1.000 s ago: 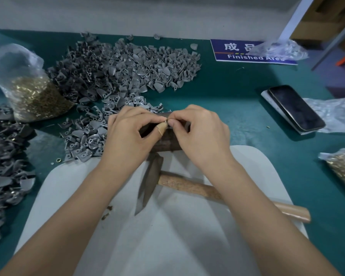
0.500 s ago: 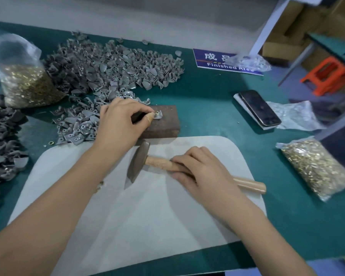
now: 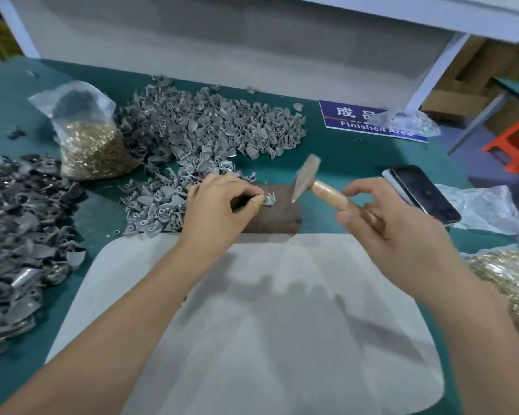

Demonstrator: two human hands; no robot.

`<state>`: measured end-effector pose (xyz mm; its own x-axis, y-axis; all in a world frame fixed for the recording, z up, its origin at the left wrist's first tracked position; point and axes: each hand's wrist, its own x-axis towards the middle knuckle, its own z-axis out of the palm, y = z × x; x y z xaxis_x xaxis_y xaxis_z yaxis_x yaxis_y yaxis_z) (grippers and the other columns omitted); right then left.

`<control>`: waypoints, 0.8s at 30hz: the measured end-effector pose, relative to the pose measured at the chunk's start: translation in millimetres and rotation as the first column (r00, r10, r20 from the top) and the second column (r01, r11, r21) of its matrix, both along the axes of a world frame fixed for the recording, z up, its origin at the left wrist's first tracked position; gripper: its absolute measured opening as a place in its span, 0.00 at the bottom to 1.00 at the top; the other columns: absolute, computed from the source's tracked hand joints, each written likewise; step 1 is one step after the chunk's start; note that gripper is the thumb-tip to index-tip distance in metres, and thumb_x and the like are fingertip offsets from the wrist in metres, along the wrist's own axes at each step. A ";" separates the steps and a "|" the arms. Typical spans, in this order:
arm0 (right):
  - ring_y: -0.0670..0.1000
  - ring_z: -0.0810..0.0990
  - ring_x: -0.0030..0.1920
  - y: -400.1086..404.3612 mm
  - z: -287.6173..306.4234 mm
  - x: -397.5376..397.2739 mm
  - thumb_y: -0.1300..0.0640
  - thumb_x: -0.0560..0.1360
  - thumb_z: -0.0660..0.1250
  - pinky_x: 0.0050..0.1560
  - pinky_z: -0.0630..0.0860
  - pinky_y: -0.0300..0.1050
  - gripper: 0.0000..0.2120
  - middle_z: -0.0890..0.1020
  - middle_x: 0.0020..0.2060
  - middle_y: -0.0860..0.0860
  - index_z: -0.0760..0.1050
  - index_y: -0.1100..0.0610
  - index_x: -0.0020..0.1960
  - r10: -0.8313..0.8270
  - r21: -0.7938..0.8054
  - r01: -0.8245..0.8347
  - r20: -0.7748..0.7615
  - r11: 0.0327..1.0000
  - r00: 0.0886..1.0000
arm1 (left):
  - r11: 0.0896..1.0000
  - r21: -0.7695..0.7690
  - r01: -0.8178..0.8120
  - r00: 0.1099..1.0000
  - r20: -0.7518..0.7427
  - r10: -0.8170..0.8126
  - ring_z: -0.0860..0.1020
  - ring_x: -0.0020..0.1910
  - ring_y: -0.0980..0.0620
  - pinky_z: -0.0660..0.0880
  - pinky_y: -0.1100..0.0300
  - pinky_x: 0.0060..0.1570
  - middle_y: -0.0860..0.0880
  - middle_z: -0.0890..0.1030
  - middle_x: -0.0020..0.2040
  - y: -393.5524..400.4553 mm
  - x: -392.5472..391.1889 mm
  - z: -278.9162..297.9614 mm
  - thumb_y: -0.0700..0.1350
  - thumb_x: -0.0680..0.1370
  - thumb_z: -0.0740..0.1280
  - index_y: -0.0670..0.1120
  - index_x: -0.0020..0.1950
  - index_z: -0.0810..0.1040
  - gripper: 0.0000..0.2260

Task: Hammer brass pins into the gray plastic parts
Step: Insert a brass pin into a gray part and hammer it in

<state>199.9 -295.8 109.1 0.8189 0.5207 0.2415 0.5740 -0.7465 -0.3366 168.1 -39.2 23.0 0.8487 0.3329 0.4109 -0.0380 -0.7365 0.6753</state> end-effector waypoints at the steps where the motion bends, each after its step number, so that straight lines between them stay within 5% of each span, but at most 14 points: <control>1: 0.52 0.77 0.34 5.9 3.3 4.3 0.30 0.75 0.51 0.35 0.70 0.49 0.19 0.77 0.31 0.43 0.66 0.38 0.57 -0.017 -0.032 0.019 0.051 0.999 0.999 | 1.000 -0.014 0.003 1.000 0.005 -0.003 0.75 0.54 0.54 0.69 0.43 0.61 0.62 0.82 0.47 0.4 0.1 0.1 0.52 0.77 0.73 0.59 0.49 0.86 0.03; 4: 0.55 0.76 0.34 27.6 8.0 19.4 0.34 0.80 0.49 0.31 0.63 0.45 0.13 0.77 0.31 0.44 0.66 0.40 0.55 -0.048 -0.099 0.062 0.141 0.993 0.989 | 1.000 -0.021 -0.009 1.000 0.018 0.010 0.76 0.55 0.53 0.70 0.42 0.60 0.62 0.83 0.48 0.6 0.2 1.7 0.51 0.77 0.73 0.60 0.49 0.86 0.03; 7: 0.58 0.77 0.39 40.1 -0.5 32.4 0.39 0.82 0.46 0.37 0.68 0.51 0.15 0.80 0.36 0.47 0.68 0.44 0.55 -0.102 -0.133 0.113 0.090 0.985 0.991 | 0.998 -0.042 -0.045 0.999 0.020 0.046 0.77 0.56 0.53 0.70 0.41 0.61 0.61 0.83 0.49 0.6 -0.5 0.4 0.48 0.75 0.75 0.59 0.50 0.86 0.06; 11: 0.63 0.74 0.35 39.6 -20.3 24.7 0.42 0.84 0.52 0.33 0.65 0.51 0.14 0.76 0.31 0.49 0.70 0.49 0.50 -0.139 -0.042 0.148 0.165 0.988 0.976 | 0.999 -0.005 -0.048 0.999 0.011 0.048 0.77 0.56 0.50 0.71 0.40 0.60 0.60 0.83 0.49 1.2 2.1 0.4 0.48 0.75 0.76 0.58 0.49 0.86 0.05; 17: 0.59 0.61 0.26 44.9 -26.4 11.8 0.43 0.83 0.52 0.29 0.47 0.43 0.17 0.66 0.25 0.48 0.74 0.50 0.46 -0.173 -0.097 0.210 0.301 0.973 0.938 | 0.999 -0.003 -0.040 0.999 -0.011 0.040 0.78 0.56 0.49 0.72 0.40 0.59 0.58 0.84 0.49 -0.1 2.6 1.4 0.49 0.76 0.75 0.56 0.50 0.87 0.04; 21: 0.60 0.61 0.25 53.6 -21.8 7.0 0.45 0.83 0.54 0.28 0.48 0.42 0.17 0.64 0.25 0.47 0.78 0.50 0.47 -0.231 0.089 0.214 0.340 0.973 0.911 | 1.000 -0.011 -0.003 1.000 -0.001 0.003 0.78 0.55 0.50 0.72 0.40 0.59 0.58 0.84 0.48 3.3 2.9 4.4 0.56 0.77 0.72 0.58 0.50 0.87 0.05; 24: 0.61 0.67 0.25 56.3 -26.0 4.6 0.44 0.84 0.53 0.28 0.54 0.44 0.18 0.72 0.24 0.49 0.80 0.49 0.50 -0.213 0.053 0.208 0.353 0.977 0.911 | 0.999 -0.037 -0.003 1.000 0.003 0.003 0.79 0.54 0.50 0.72 0.40 0.59 0.59 0.84 0.48 2.4 4.3 2.9 0.52 0.77 0.74 0.58 0.49 0.87 0.03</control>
